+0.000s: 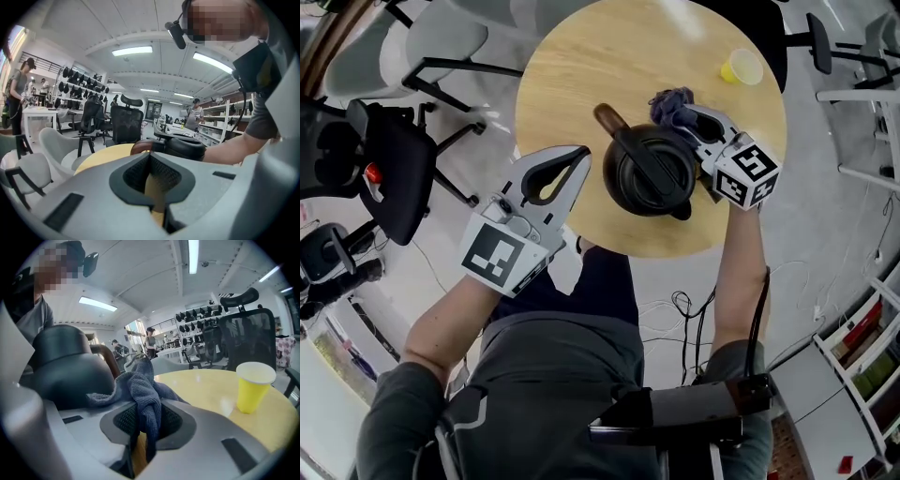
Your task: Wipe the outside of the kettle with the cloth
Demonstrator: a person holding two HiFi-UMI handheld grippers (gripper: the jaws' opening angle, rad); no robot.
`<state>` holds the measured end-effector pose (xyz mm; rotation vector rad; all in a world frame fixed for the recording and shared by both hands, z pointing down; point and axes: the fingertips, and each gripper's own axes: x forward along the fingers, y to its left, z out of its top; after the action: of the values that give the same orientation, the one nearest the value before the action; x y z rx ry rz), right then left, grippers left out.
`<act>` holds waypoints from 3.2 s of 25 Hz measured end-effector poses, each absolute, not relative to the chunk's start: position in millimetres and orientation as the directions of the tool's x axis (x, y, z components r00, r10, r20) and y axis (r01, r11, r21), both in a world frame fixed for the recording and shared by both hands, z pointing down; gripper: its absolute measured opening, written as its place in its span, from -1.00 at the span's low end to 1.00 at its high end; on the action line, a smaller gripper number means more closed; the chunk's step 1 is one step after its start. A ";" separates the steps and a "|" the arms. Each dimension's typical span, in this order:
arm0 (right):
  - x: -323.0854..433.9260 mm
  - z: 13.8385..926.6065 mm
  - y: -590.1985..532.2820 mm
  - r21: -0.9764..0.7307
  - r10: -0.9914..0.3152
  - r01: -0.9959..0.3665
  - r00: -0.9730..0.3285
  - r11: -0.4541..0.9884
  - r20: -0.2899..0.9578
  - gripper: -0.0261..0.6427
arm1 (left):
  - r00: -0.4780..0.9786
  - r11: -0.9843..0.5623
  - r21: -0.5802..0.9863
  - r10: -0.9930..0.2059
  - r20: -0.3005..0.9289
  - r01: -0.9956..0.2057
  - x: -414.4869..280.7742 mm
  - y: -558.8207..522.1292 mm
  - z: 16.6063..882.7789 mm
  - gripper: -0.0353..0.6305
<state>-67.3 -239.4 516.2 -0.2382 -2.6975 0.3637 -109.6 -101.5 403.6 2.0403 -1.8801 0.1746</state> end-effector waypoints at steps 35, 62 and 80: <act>-131.0 447.6 -191.4 -0.405 0.706 0.600 -0.683 0.689 0.188 -0.64 | 0.022 0.050 0.193 -0.934 0.357 -0.980 -137.5 -85.7 404.0 -0.87; -137.9 519.5 -198.9 -0.397 0.646 0.516 -0.673 0.759 0.361 -0.64 | 0.000 0.071 0.174 -0.925 0.379 -0.982 -156.0 -63.4 410.0 -0.87; -73.1 329.1 -209.2 -0.281 0.094 0.014 -0.957 0.960 0.274 -0.63 | 0.236 -0.214 0.132 -0.955 0.182 -0.968 -169.5 -54.6 278.1 -0.87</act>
<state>-73.1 -209.2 329.1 -0.0798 -2.8228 0.4021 -169.5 -54.6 278.1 2.2891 -1.8154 0.0895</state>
